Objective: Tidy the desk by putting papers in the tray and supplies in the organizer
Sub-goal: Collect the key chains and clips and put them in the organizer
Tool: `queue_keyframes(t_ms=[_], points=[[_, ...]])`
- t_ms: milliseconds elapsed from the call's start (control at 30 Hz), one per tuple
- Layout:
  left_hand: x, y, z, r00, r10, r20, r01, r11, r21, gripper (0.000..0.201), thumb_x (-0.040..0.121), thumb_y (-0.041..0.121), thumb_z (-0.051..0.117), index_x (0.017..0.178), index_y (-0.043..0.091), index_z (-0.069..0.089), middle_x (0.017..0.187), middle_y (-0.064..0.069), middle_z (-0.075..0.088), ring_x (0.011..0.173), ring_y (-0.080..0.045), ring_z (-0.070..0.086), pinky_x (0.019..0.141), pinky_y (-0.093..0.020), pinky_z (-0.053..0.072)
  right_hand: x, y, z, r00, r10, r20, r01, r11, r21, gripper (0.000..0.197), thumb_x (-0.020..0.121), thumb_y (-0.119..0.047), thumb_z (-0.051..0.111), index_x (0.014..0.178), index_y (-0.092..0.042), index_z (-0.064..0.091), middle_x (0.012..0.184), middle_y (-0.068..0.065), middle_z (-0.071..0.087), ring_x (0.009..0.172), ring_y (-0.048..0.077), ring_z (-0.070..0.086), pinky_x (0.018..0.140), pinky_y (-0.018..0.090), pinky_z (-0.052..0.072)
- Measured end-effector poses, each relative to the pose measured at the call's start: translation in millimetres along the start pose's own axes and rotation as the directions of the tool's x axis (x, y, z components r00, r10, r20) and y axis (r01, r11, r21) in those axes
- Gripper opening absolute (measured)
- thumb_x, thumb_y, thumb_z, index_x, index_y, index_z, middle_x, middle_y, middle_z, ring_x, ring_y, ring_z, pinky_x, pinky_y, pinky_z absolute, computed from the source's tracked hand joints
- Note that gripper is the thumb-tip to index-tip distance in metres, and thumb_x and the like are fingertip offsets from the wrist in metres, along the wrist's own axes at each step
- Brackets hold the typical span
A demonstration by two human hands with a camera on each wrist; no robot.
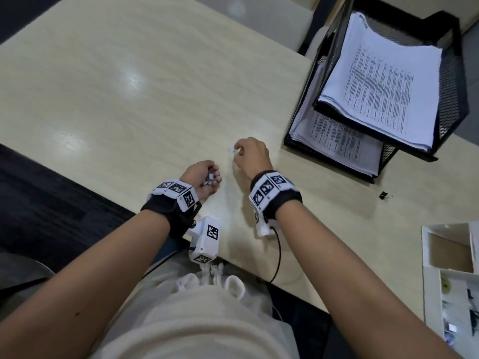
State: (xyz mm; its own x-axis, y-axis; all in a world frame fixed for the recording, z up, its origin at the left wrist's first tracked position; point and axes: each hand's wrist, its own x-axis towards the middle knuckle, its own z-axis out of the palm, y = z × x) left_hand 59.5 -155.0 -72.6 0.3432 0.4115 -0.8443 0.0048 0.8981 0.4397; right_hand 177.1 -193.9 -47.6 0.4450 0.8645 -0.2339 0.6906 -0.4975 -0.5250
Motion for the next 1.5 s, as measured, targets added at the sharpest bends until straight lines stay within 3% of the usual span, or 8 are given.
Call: queue_keyframes(t_ms=[267, 433, 667, 900, 1067, 1133, 1233, 1500], points=[[-12, -7, -20, 0.994, 0.078, -0.072, -0.085, 0.99, -0.109, 0.032, 0.099, 0.011, 0.036, 0.071, 0.002, 0.048, 0.055, -0.01, 0.054, 0.033, -0.014, 0.06, 0.034, -0.015, 0.047, 18, 1, 20, 0.995, -0.084, 0.044, 0.092, 0.974, -0.205, 0.03, 0.087, 0.01, 0.037, 0.103, 0.005, 0.061, 0.118, 0.022, 0.054, 0.106, 0.034, 0.055, 0.085, 0.036, 0.042], [-11, -18, 14, 0.999, 0.047, 0.003, -0.047, 0.996, -0.075, 0.032, 0.1, 0.012, 0.031, 0.076, 0.0, 0.05, 0.075, -0.015, 0.052, 0.064, -0.025, 0.061, 0.037, -0.019, 0.051, -19, 27, 0, 0.992, 0.119, -0.038, -0.114, 0.987, 0.117, 0.026, 0.079, 0.008, 0.046, 0.087, 0.002, 0.07, 0.094, 0.018, 0.067, 0.093, 0.03, 0.061, 0.073, 0.022, 0.044], [-10, -67, 101, 0.955, -0.157, 0.25, 0.14, 0.987, 0.084, 0.035, 0.098, 0.02, 0.032, 0.068, 0.006, 0.046, 0.05, -0.006, 0.052, 0.039, -0.013, 0.053, 0.036, -0.013, 0.045, -95, 59, -58, 0.968, 0.155, -0.197, -0.088, 0.946, 0.311, 0.013, 0.078, -0.004, 0.062, 0.086, -0.007, 0.072, 0.092, 0.008, 0.071, 0.096, 0.023, 0.06, 0.088, 0.034, 0.049], [-23, -109, 166, 0.914, -0.274, 0.3, 0.108, 0.876, 0.469, 0.04, 0.1, 0.024, 0.028, 0.061, 0.017, 0.032, 0.029, 0.004, 0.036, 0.019, -0.004, 0.026, 0.023, -0.01, 0.015, -111, 192, -134, 0.735, 0.505, -0.453, -0.418, 0.863, 0.284, 0.027, 0.085, -0.004, 0.051, 0.105, -0.005, 0.068, 0.112, 0.014, 0.067, 0.105, 0.028, 0.061, 0.085, 0.019, 0.038], [-26, -127, 188, 0.92, -0.258, 0.293, 0.07, 0.847, 0.527, 0.04, 0.1, 0.023, 0.027, 0.061, 0.017, 0.031, 0.029, 0.005, 0.034, 0.019, -0.003, 0.025, 0.021, -0.012, 0.015, -100, 251, -142, 0.846, 0.461, -0.269, -0.478, 0.878, 0.0, 0.051, 0.086, 0.006, 0.04, 0.133, -0.012, 0.047, 0.145, 0.017, 0.033, 0.129, 0.037, 0.038, 0.104, 0.036, 0.035], [-24, -132, 194, 0.935, -0.223, 0.277, 0.046, 0.847, 0.529, 0.04, 0.101, 0.022, 0.028, 0.061, 0.016, 0.033, 0.031, 0.005, 0.039, 0.021, -0.003, 0.031, 0.024, -0.01, 0.02, -99, 260, -134, 0.875, 0.432, -0.22, -0.458, 0.885, -0.081, 0.036, 0.08, 0.011, 0.036, 0.104, -0.004, 0.059, 0.128, 0.019, 0.048, 0.118, 0.038, 0.045, 0.089, 0.037, 0.044], [-24, -144, 201, 0.958, -0.172, 0.228, 0.027, 0.849, 0.528, 0.038, 0.101, 0.02, 0.031, 0.064, 0.013, 0.04, 0.034, 0.004, 0.05, 0.025, -0.002, 0.043, 0.03, -0.009, 0.037, -111, 264, -120, 0.883, 0.424, -0.202, -0.455, 0.878, -0.146, 0.031, 0.072, 0.017, 0.026, 0.056, -0.009, 0.033, 0.085, 0.016, 0.046, 0.099, 0.031, 0.049, 0.07, 0.033, 0.036], [-44, -208, 246, 0.964, -0.187, 0.189, 0.025, 0.772, 0.635, 0.034, 0.1, 0.018, 0.031, 0.069, 0.009, 0.043, 0.034, -0.003, 0.056, 0.024, -0.005, 0.046, 0.027, -0.011, 0.038, -202, 281, -98, 0.826, 0.507, -0.247, -0.501, 0.861, 0.091, 0.022, 0.086, -0.002, 0.051, 0.1, 0.002, 0.067, 0.112, 0.021, 0.058, 0.102, 0.035, 0.057, 0.084, 0.034, 0.046]])
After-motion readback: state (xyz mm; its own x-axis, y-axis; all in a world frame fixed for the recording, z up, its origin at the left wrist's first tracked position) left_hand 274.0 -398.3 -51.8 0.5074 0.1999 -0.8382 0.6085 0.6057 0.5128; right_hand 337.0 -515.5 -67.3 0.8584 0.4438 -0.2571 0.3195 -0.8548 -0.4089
